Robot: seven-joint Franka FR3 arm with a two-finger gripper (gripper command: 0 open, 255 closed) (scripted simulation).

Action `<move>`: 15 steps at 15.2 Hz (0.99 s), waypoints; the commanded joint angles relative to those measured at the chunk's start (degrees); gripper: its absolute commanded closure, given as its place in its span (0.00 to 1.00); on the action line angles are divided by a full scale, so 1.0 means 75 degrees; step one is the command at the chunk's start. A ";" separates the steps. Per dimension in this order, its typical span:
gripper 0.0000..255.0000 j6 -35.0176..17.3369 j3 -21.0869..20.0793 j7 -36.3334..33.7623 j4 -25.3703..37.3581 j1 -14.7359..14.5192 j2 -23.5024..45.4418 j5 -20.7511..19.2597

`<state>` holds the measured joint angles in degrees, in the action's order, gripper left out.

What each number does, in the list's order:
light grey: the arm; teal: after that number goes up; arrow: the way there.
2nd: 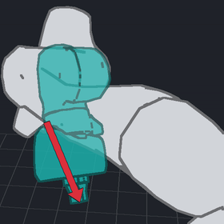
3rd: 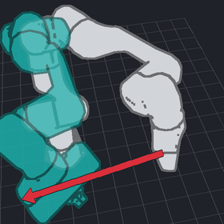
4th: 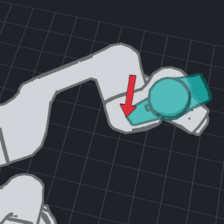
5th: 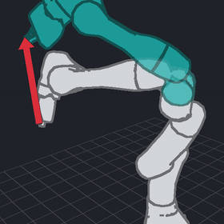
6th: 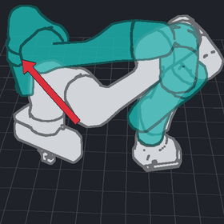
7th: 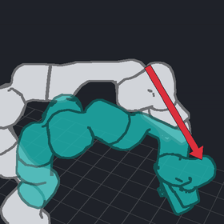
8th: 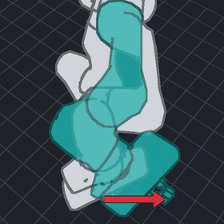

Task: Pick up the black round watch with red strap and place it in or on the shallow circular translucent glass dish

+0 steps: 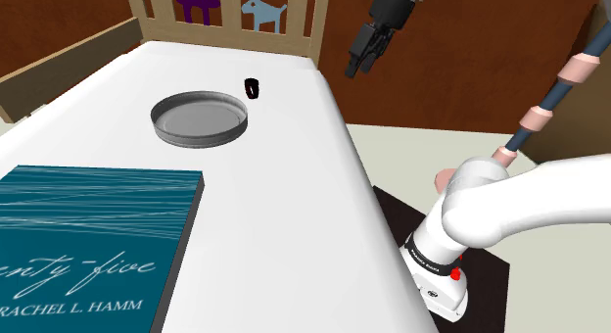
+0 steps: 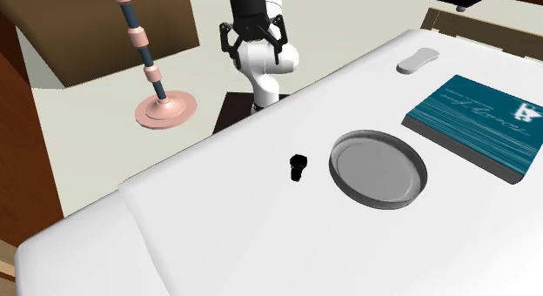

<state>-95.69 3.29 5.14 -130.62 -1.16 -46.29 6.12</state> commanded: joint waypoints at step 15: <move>0.00 -0.0882 -0.0661 -0.1165 0.2792 -0.0281 0.4311 0.0542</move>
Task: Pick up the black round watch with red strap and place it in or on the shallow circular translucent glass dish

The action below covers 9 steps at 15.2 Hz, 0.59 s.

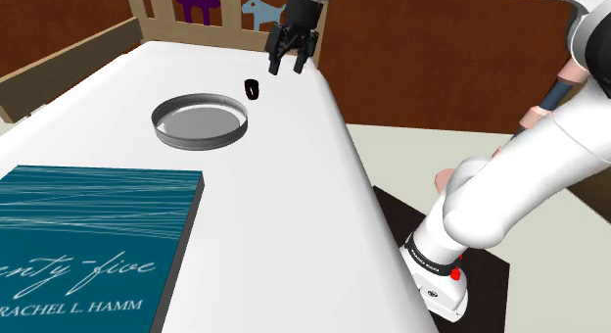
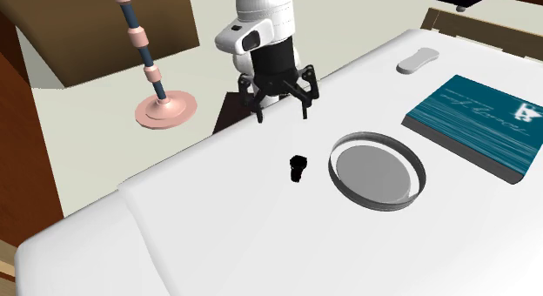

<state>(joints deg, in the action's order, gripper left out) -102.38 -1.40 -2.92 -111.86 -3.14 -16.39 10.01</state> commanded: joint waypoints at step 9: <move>0.00 -0.0171 -0.0209 -0.0545 0.1710 -0.0144 0.2162 0.0094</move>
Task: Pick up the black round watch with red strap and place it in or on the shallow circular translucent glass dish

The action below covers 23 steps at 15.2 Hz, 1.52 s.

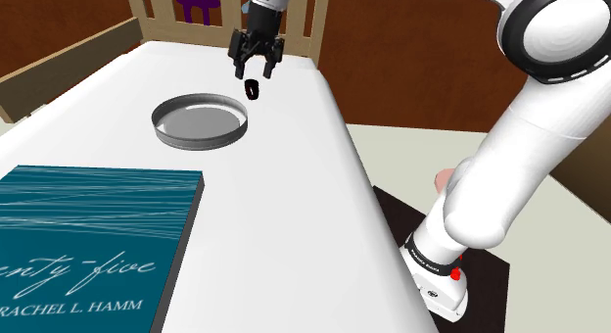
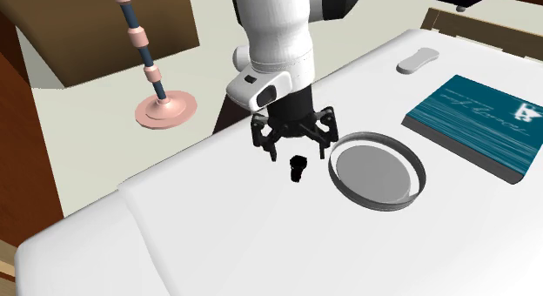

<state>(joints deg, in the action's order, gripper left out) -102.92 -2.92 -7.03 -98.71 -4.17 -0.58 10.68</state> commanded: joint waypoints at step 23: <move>1.00 -0.0457 -0.0042 -0.0001 -0.0360 -0.0042 0.0089 0.0015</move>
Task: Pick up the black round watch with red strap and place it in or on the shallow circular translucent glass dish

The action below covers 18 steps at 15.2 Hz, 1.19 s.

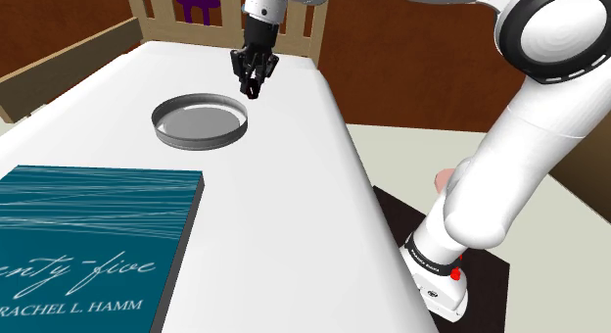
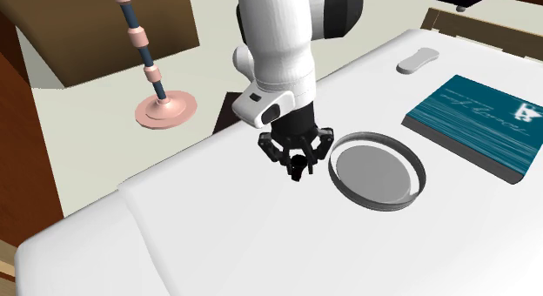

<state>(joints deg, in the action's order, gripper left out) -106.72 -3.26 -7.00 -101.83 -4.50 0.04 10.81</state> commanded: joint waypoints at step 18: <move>1.00 0.1954 0.0022 -0.0321 0.2313 0.0024 0.0336 -0.0075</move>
<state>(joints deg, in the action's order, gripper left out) -92.91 -3.11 -9.30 -85.55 -4.34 2.31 10.26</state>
